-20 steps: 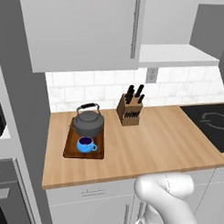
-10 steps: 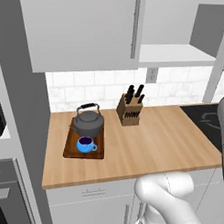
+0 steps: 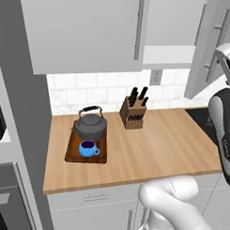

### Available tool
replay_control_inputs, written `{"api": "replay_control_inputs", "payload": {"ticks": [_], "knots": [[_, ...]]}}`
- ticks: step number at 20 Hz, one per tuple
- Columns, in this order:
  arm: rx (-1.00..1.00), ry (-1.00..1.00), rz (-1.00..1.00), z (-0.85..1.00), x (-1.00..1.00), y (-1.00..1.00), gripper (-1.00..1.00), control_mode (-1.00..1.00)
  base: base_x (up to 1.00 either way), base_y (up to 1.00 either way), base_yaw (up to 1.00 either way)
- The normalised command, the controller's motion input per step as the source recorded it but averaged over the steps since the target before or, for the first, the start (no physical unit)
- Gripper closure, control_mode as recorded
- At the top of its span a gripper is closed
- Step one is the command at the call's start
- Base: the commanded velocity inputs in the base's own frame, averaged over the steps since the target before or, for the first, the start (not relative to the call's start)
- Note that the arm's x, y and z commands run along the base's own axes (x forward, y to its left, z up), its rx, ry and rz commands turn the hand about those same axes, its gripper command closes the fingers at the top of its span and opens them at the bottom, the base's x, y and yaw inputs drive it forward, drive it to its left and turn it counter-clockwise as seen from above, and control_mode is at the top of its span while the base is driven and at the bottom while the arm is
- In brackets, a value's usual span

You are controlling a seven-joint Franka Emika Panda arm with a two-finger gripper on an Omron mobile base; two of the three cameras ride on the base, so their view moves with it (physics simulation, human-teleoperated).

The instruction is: Pick the kettle from the counter and place it on the tray. Then pick the mug from the cabinet and place it on the tray. Then close the cabinet doors.

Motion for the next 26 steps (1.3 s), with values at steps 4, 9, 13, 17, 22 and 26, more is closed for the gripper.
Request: {"api": "replay_control_inputs", "payload": {"ticks": [4, 9, 13, 17, 22, 26], "knots": [[0.00, 0.00, 0.11, -0.05, 0.95, 0.45, -1.00, -1.00, 0.00, 0.00, 0.00], [0.00, 0.00, 0.06, -0.11, 1.00, 0.42, -1.00, -1.00, 0.00, 0.00, 0.00], [0.00, 0.02, 0.04, -0.13, 1.00, 0.31, -1.00, -1.00, 0.00, 0.00, 0.00], [0.02, 0.01, 0.02, -0.02, 1.00, 0.12, -1.00, -1.00, 0.00, 0.00, 0.00], [0.00, 0.08, 0.00, -0.03, 0.80, 0.04, -1.00, -1.00, 0.00, 0.00, 0.00], [0.00, 0.11, 0.00, -0.08, 0.74, 0.00, -1.00, -1.00, 0.00, 0.00, 0.00]]}}
